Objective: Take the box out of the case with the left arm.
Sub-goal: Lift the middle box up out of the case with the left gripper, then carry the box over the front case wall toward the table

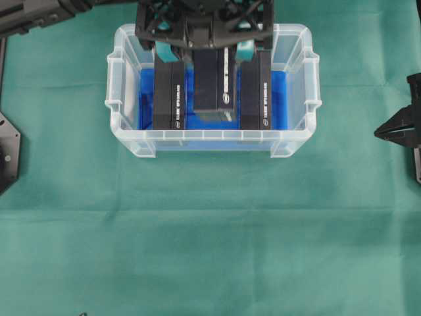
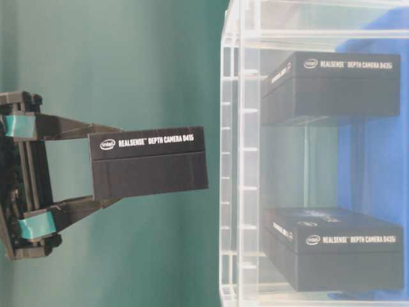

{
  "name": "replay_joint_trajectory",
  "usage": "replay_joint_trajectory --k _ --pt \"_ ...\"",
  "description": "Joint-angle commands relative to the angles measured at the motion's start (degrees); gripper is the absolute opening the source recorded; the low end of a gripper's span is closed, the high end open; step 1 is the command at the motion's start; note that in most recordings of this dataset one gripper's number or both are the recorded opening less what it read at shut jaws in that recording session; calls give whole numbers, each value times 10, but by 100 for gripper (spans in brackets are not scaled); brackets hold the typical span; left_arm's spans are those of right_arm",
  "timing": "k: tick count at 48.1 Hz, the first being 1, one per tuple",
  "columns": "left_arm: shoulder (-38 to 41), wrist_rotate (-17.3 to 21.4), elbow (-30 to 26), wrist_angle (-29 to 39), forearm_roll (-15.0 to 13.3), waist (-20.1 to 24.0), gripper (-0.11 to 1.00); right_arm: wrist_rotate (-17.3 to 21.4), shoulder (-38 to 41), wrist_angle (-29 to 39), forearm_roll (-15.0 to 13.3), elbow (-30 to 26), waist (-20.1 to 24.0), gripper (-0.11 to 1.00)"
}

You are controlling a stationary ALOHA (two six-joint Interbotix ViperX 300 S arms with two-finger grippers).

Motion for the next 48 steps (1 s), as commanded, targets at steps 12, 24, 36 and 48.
replay_joint_trajectory --k 12,24,36,48 --pt "-40 -54 5 1 2 -58 62 2 2 -2 0 -15 -1 0" --pt "-51 -119 19 1 2 -114 62 2 2 -2 0 -15 -1 0" --pt "-52 -171 18 -2 2 -169 62 2 1 -2 0 -15 -1 0" --pt "-51 -227 18 -2 2 -215 62 1 2 -2 0 -15 -1 0"
